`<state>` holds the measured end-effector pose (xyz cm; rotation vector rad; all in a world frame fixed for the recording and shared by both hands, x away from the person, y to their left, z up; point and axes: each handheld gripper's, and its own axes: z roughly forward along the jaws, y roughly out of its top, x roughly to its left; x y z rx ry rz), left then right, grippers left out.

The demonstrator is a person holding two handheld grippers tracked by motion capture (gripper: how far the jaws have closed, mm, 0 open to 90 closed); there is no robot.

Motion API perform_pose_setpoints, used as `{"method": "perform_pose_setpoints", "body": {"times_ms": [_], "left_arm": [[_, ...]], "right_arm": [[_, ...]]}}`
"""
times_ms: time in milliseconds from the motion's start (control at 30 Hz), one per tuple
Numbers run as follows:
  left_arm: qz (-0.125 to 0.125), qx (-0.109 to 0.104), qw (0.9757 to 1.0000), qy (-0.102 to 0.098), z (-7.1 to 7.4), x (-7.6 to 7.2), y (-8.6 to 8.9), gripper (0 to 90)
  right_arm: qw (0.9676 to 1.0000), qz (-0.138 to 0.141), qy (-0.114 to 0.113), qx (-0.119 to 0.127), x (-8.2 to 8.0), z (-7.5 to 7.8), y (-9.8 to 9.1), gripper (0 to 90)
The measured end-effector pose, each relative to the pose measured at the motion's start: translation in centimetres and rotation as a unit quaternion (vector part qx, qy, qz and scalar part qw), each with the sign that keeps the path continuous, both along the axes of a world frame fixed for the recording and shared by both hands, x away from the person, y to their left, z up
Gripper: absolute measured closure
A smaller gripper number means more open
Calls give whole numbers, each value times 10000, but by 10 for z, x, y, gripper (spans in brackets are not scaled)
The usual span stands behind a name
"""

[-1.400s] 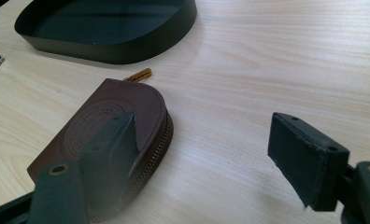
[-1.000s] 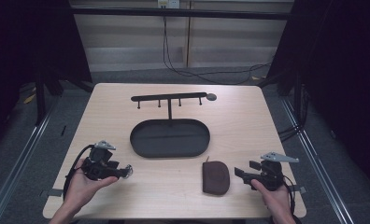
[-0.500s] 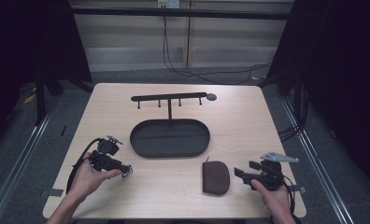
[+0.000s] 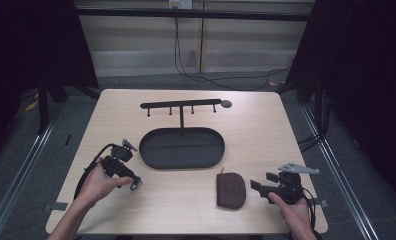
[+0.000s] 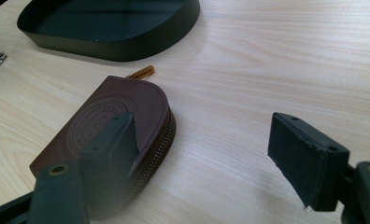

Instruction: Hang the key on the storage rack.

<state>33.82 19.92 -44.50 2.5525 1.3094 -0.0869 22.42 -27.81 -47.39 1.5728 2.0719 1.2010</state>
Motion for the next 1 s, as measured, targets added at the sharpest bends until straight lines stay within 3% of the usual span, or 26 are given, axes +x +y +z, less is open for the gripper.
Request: {"method": "perform_pose_setpoints", "body": {"times_ms": [367,733,1000], "left_arm": [[-109,137,9993,337,-5,10,-8,609],[-251,287,9983,451,-15,13,-14,641],[-446,386,9976,365,-13,11,-18,666]], "right_arm": [[10000,-1,5,1,0,0,0,237],[10000,3,4,3,0,0,0,237],[10000,2,0,1,0,0,0,237]]}}
